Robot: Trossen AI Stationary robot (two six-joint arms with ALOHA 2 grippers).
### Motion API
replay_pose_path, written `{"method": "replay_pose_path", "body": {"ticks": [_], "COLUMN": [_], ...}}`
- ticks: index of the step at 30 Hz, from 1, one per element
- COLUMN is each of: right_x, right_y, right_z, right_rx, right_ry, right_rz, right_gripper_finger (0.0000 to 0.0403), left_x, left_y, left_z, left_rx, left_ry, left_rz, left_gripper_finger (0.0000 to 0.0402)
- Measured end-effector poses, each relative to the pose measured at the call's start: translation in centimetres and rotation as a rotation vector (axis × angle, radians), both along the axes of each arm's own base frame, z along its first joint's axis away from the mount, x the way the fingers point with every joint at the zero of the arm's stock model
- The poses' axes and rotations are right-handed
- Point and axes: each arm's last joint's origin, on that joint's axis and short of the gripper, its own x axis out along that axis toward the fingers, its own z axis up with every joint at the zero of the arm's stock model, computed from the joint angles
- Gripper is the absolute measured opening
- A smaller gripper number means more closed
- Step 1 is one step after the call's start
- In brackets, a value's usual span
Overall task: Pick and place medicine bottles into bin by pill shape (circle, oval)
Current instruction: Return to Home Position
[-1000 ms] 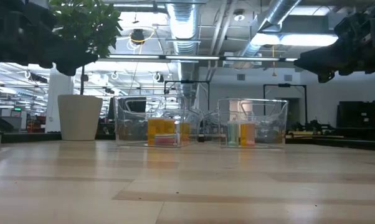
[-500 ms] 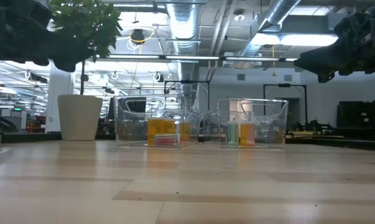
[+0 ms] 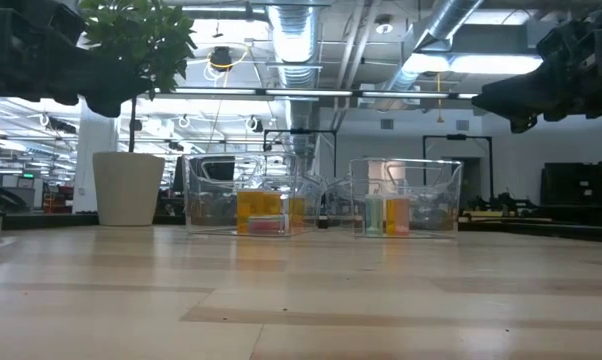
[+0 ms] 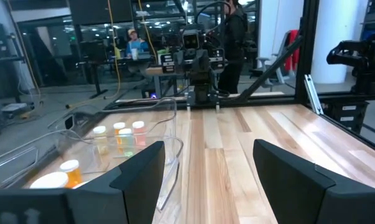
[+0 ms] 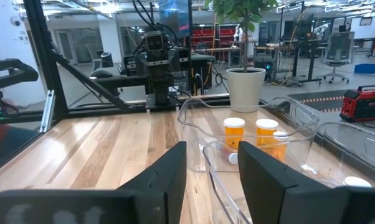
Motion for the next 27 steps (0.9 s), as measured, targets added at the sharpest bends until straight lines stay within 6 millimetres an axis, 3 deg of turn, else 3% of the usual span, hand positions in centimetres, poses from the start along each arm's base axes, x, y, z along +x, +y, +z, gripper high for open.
{"method": "replay_pose_path", "body": {"ticks": [27], "right_x": [0.0], "right_y": [0.0], "right_z": [0.0], "right_rx": [0.0], "right_ry": [0.0], "right_rz": [0.001], "right_gripper_finger": [0.0151], "left_x": [0.0], "left_y": [0.01], "left_z": [-0.02], "left_rx": [-0.001], "left_ry": [0.001], "left_rz": [0.001], "left_gripper_finger": [0.024]}}
